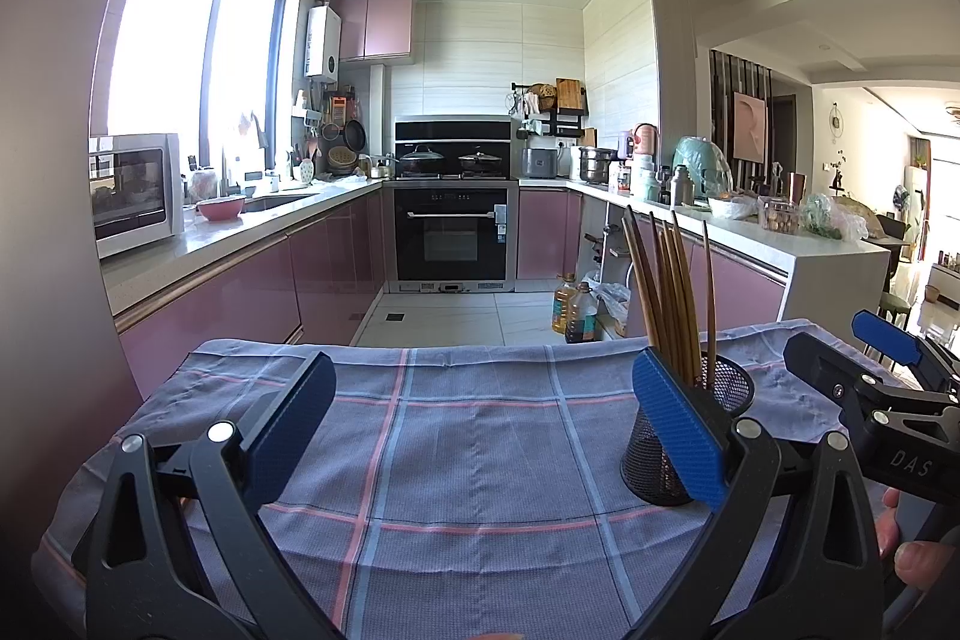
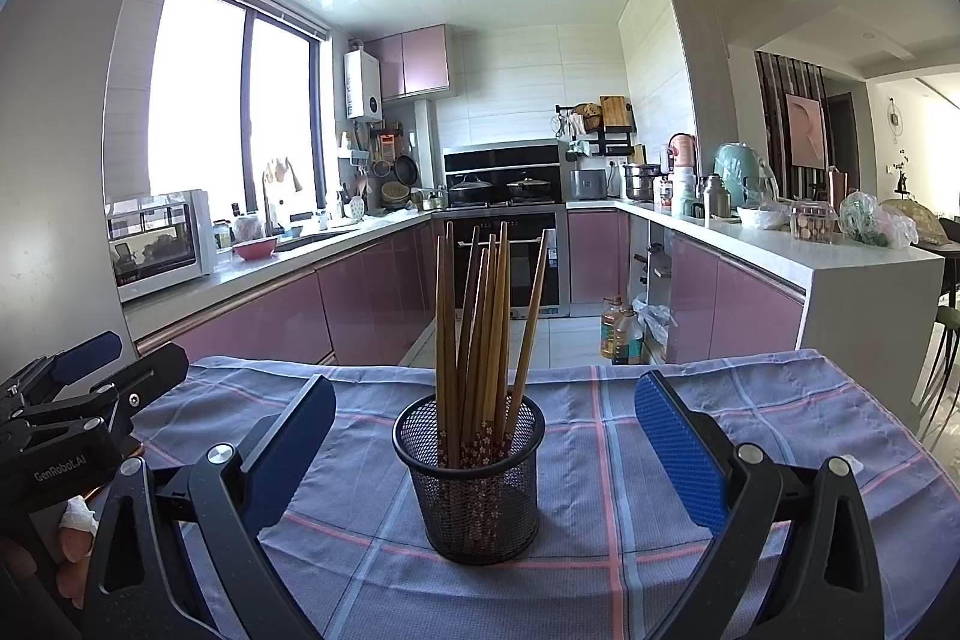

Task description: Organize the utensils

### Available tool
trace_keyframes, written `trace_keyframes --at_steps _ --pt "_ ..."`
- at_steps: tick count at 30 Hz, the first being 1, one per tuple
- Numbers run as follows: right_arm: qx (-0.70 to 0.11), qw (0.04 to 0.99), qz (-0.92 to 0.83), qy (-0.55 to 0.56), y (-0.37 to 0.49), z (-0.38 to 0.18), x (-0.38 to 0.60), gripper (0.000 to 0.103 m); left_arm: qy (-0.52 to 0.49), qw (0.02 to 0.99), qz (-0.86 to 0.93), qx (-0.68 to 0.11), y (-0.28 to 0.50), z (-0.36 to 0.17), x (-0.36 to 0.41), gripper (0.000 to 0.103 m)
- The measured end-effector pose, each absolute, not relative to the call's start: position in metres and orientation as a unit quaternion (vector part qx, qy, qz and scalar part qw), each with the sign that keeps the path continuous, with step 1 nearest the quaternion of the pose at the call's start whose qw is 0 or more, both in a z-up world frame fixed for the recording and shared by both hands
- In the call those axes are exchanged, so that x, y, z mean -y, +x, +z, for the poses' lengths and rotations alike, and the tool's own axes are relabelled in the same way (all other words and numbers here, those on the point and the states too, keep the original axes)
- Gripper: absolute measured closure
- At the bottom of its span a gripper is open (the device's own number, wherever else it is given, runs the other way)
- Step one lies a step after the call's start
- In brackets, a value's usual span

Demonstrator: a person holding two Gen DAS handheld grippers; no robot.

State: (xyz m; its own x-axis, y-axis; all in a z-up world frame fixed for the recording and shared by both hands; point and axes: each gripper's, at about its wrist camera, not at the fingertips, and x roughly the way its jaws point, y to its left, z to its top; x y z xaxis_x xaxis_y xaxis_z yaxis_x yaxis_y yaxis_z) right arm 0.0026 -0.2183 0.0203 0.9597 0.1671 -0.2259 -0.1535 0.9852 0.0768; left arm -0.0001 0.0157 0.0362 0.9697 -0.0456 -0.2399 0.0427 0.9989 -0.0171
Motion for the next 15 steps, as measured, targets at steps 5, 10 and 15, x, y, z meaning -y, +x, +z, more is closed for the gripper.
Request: trace_keyframes --at_steps 5,10,15 --pt "-0.118 0.989 0.081 0.029 0.0027 0.0204 0.2188 0.006 -0.006 0.992 -0.022 -0.121 -0.0007 0.036 -0.0159 0.006" --pt "-0.117 0.989 0.08 0.029 0.0023 0.0202 0.2191 0.006 -0.005 0.992 -0.023 -0.122 -0.0014 0.0357 -0.0159 0.006" --pt "-0.118 0.989 0.08 0.029 0.0023 0.0202 0.2196 0.006 -0.005 0.992 -0.023 -0.123 -0.0033 0.0349 -0.0164 0.006"
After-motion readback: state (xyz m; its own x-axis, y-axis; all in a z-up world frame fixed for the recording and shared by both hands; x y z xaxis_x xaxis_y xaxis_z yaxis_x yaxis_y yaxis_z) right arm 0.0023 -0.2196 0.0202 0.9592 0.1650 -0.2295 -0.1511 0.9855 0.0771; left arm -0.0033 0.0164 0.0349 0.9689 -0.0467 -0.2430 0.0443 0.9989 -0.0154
